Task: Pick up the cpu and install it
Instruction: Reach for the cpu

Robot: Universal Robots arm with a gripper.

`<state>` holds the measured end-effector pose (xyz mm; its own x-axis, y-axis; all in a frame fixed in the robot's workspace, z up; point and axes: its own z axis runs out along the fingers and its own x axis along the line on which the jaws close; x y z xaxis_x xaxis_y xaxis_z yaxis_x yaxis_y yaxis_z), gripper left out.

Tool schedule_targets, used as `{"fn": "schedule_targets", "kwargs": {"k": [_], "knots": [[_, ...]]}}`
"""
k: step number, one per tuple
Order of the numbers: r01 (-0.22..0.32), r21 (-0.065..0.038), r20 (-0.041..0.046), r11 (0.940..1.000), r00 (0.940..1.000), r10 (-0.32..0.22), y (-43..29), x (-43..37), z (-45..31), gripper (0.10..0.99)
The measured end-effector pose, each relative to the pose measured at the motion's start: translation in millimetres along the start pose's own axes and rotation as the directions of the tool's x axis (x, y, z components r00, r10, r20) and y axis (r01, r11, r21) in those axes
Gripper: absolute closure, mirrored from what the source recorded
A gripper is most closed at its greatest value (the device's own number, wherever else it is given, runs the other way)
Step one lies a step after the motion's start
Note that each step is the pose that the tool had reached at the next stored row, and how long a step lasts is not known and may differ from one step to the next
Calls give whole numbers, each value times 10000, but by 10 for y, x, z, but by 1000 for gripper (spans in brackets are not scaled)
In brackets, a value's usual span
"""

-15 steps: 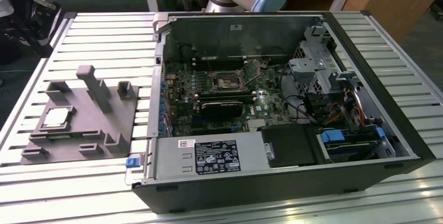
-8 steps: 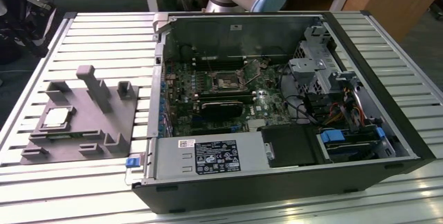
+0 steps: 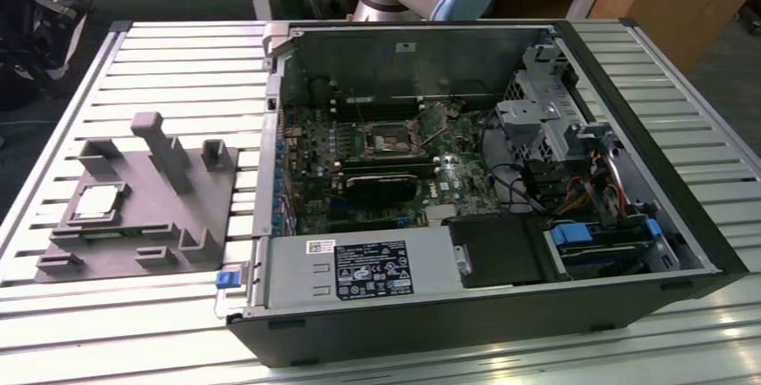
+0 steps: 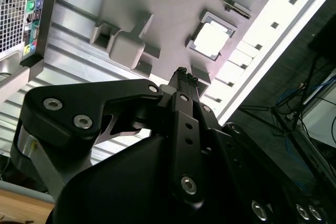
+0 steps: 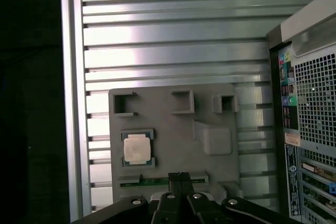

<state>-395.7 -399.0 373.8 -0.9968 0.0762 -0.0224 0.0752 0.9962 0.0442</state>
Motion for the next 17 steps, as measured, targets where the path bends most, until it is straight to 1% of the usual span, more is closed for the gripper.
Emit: {"fn": "schedule_targets", "kwargs": {"k": [17], "knots": [[0, 1, 0, 10000, 10000, 0, -14, 184, 4, 980]]}}
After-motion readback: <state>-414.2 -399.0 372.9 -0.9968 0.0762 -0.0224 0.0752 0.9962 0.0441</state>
